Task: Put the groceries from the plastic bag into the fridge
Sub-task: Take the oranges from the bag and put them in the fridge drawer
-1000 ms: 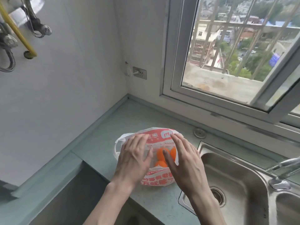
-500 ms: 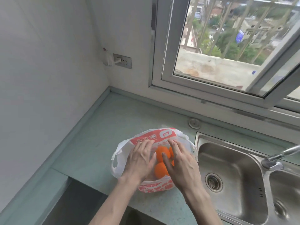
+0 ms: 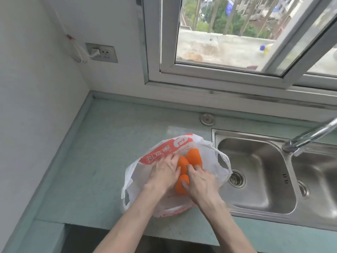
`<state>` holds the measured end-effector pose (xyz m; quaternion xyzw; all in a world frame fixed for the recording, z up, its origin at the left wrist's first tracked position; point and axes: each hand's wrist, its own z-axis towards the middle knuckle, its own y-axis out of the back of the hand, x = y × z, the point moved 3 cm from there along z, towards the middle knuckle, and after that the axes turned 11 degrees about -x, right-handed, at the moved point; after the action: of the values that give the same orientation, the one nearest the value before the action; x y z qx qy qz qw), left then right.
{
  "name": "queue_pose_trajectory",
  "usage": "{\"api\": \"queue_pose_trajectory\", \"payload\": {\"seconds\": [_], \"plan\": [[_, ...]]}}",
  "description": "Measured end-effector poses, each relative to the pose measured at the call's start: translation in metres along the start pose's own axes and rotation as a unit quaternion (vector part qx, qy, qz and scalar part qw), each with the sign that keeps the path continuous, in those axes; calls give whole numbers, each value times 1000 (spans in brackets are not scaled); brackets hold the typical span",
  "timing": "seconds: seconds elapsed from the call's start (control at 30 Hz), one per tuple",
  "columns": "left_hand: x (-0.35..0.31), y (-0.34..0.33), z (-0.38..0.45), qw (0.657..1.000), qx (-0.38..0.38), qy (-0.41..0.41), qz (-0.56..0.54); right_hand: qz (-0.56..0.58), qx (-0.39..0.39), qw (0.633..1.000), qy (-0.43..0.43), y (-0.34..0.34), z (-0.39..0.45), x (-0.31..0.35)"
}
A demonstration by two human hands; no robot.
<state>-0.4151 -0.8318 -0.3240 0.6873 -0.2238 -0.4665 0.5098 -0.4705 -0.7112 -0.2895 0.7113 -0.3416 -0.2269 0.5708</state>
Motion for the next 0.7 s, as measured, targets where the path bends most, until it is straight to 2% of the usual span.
{"api": "queue_pose_trajectory", "payload": {"seconds": [0.17, 0.43, 0.57, 0.67, 0.7], "plan": [[3, -20, 16, 997, 55, -26, 42, -20, 49, 998, -23, -20, 9, -5], [1, -48, 36, 986, 93, -96, 100, -20, 100, 994, -32, -44, 19, -3], [0, -58, 37, 985, 100, -95, 106, -26, 79, 996, -28, -53, 24, 1], [0, -57, 35, 989, 82, -82, 95, 60, 95, 993, -34, -60, 30, 12], [1, -56, 33, 990, 85, -66, 86, 38, 96, 995, -12, -60, 29, 14]]}}
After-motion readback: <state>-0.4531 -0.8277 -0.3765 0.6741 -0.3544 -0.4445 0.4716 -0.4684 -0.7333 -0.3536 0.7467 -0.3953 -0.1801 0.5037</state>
